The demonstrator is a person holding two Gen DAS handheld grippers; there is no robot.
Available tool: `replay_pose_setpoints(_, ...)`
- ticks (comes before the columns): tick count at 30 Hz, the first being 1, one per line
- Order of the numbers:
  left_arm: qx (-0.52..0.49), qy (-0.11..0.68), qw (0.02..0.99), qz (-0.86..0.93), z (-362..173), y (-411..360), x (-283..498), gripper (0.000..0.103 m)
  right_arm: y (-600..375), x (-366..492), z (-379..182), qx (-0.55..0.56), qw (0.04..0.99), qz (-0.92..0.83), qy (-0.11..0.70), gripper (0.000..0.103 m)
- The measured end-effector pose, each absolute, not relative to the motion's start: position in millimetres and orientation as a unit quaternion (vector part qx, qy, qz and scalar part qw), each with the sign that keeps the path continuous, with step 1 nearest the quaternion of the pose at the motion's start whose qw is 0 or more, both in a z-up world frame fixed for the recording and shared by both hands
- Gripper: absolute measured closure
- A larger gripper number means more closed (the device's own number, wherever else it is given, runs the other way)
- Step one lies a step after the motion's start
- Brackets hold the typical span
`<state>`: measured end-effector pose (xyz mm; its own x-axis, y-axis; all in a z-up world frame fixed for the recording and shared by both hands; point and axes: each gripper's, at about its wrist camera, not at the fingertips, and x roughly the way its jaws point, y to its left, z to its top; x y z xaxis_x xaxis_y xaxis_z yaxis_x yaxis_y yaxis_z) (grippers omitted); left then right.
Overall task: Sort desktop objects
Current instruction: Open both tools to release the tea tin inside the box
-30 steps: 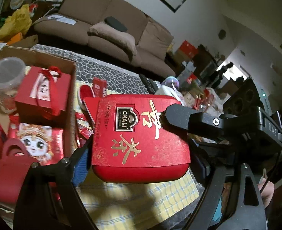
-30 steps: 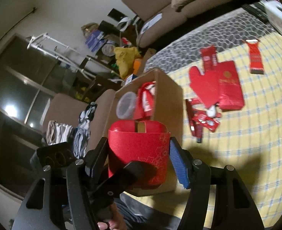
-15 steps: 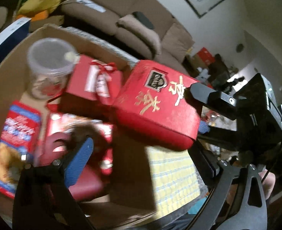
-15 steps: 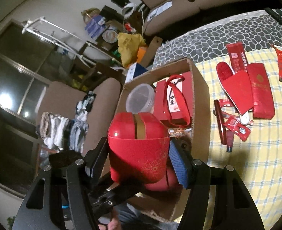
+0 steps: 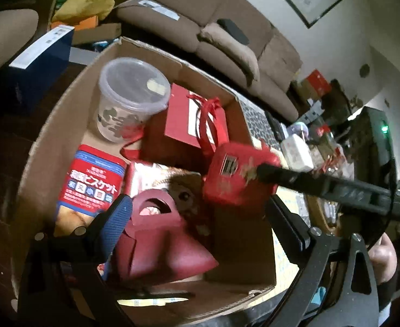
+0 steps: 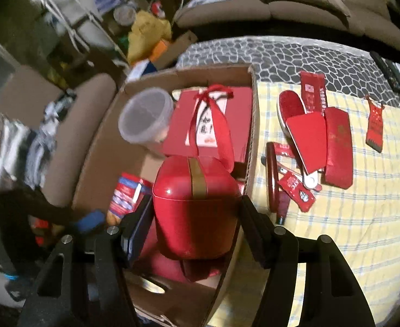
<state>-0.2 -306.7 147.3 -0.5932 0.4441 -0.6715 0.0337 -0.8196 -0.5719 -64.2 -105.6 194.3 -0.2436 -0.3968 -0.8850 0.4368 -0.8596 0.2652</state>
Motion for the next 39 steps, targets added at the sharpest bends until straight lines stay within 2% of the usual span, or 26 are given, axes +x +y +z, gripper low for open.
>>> replay_pose_setpoints(5, -0.429, -0.276, 0.114, 0.853, 146, -316, 4, 0.007, -139, -58, 176, 0.570, 0.216, -0.785, 0.113, 0.039)
replay_pose_setpoints(9, -0.436, -0.283, 0.114, 0.847, 142, -323, 7, 0.007, -147, -58, 163, 0.581, 0.185, -0.782, 0.131, 0.039)
replay_pose_setpoints(16, -0.440, -0.279, 0.116, 0.846, 142, -330, 9, 0.007, -147, -61, 170, 0.568, 0.167, -0.796, 0.124, 0.040)
replay_pose_setpoints(31, -0.455, -0.272, 0.124, 0.839, 138, -312, 1, 0.005, -111, -54, 205, 0.542, 0.206, -0.812, 0.065, 0.040)
replay_pose_setpoints(35, -0.458, -0.254, 0.126, 0.842, 144, -303, 2, 0.003, -102, -47, 210, 0.534, 0.217, -0.815, 0.058, 0.035)
replay_pose_setpoints(39, -0.464, -0.249, 0.125, 0.841, 148, -297, -4, 0.001, -95, -40, 214, 0.526, 0.221, -0.819, 0.060, 0.035)
